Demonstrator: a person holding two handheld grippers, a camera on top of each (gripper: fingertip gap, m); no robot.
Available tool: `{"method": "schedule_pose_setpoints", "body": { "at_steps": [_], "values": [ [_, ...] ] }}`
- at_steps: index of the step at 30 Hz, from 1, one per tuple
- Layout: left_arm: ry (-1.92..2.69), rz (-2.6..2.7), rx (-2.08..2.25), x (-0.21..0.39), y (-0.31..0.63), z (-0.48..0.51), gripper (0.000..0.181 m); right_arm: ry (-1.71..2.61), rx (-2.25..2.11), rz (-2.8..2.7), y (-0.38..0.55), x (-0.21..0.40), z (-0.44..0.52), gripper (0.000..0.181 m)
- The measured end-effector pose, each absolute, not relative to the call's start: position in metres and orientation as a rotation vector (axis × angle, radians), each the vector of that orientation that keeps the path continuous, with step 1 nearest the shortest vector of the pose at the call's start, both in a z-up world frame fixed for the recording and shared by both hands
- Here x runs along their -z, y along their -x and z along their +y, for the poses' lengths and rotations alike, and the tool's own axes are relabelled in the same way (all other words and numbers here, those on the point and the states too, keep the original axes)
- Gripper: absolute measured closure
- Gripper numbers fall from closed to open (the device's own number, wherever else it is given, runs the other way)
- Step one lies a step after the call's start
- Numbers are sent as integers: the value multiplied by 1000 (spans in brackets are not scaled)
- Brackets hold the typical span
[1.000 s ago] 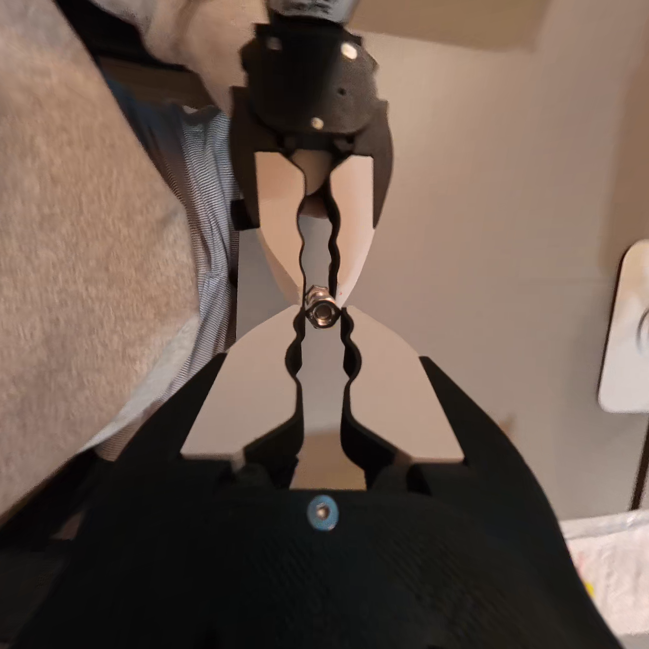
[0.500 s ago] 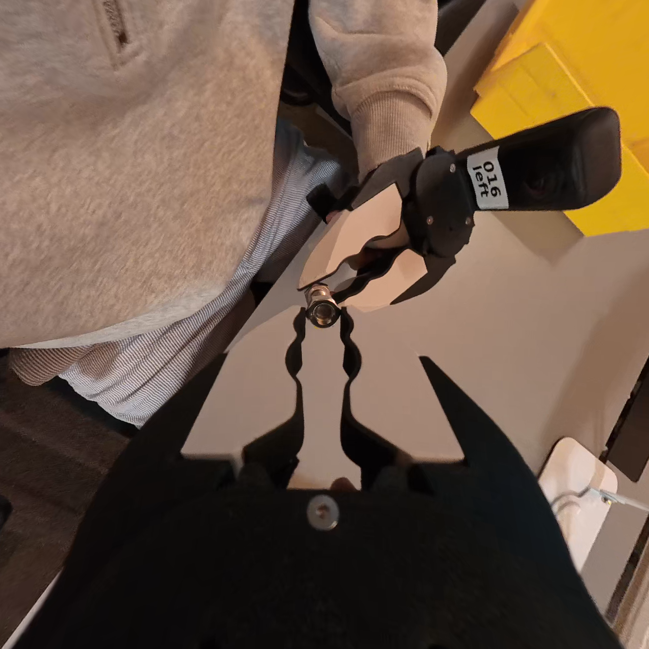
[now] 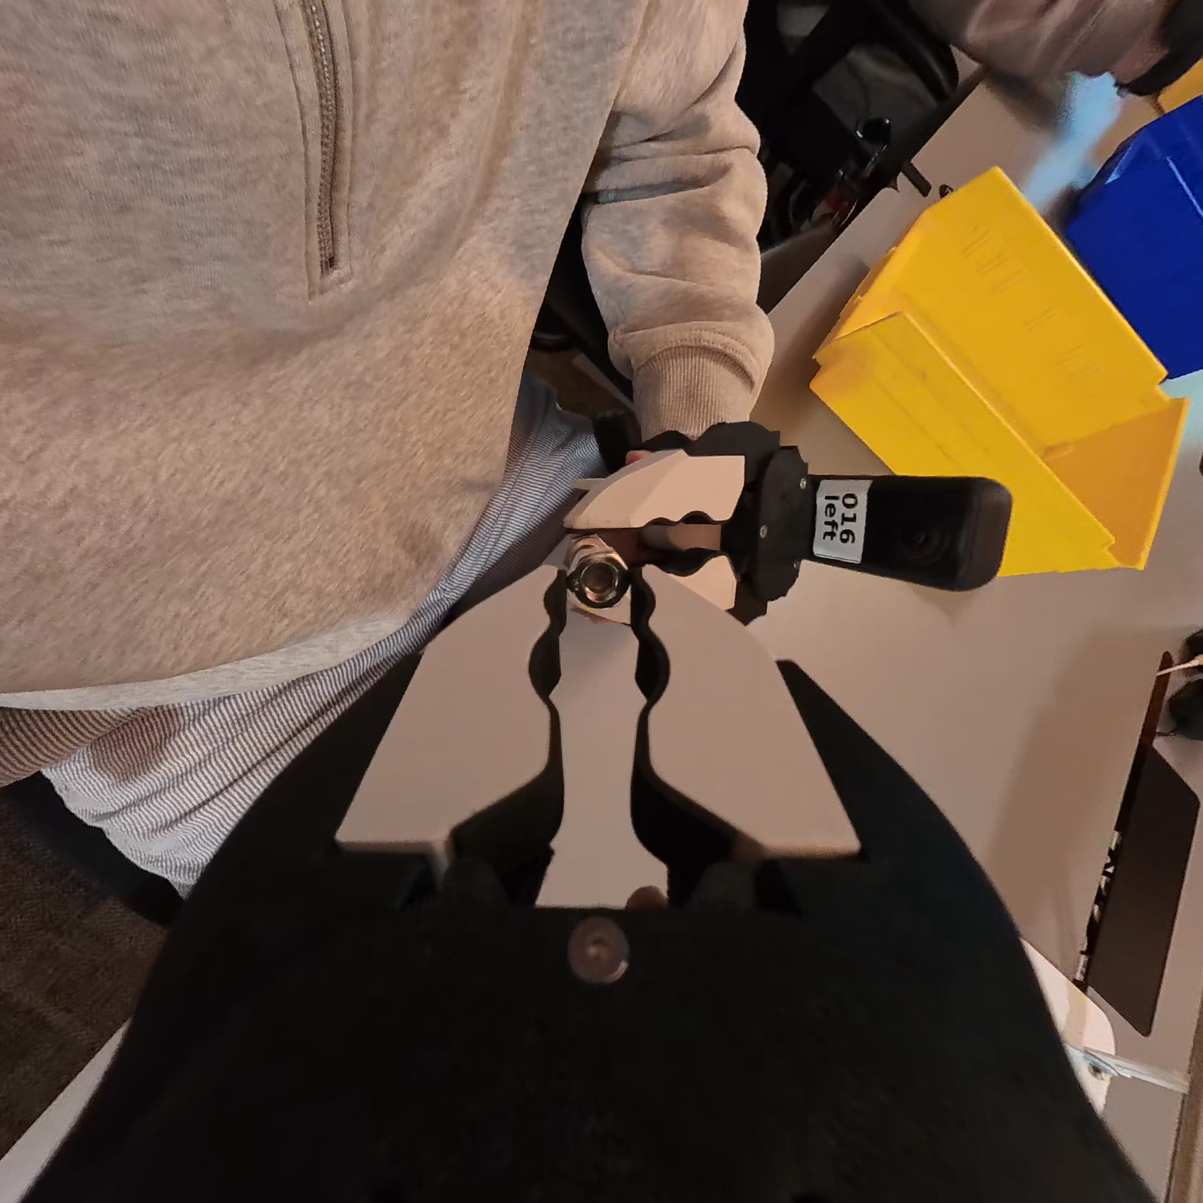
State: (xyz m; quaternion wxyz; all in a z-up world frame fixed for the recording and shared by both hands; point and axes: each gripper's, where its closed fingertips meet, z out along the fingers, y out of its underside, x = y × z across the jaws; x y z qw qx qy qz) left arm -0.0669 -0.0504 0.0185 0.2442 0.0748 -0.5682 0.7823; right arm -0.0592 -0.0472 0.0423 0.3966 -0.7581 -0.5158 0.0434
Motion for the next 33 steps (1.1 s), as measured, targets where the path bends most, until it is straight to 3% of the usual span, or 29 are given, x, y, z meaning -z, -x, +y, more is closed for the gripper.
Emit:
{"method": "schedule_pose_setpoints", "body": {
  "at_steps": [1, 3, 6, 8, 13, 24, 33],
  "values": [
    [-227, -1565, -2164, -18, 63, -50, 161, 1933, -104, -1296, 57, -42, -47, 162],
    [-278, -1603, -2225, -17, 55, -50, 158, 1962, -86, -1266, 51, -41, -45, 162],
    [-404, -1728, -2327, -12, 35, -49, 125, 2050, -48, -1196, 37, -34, -43, 162],
    [-467, -1861, -2396, -7, 24, -48, 121, 2163, -40, -1094, 28, -28, -41, 162],
    [-622, -2242, -2499, 5, 0, -44, 133, 2514, -104, -699, 6, -12, -43, 162],
    [-670, -2651, -2369, 28, -10, -49, 154, 2670, -137, -364, -4, -3, -39, 162],
    [-427, -2440, -2278, 28, 19, -66, 162, 2413, -90, -1083, 27, -3, -55, 162]
  ]
}}
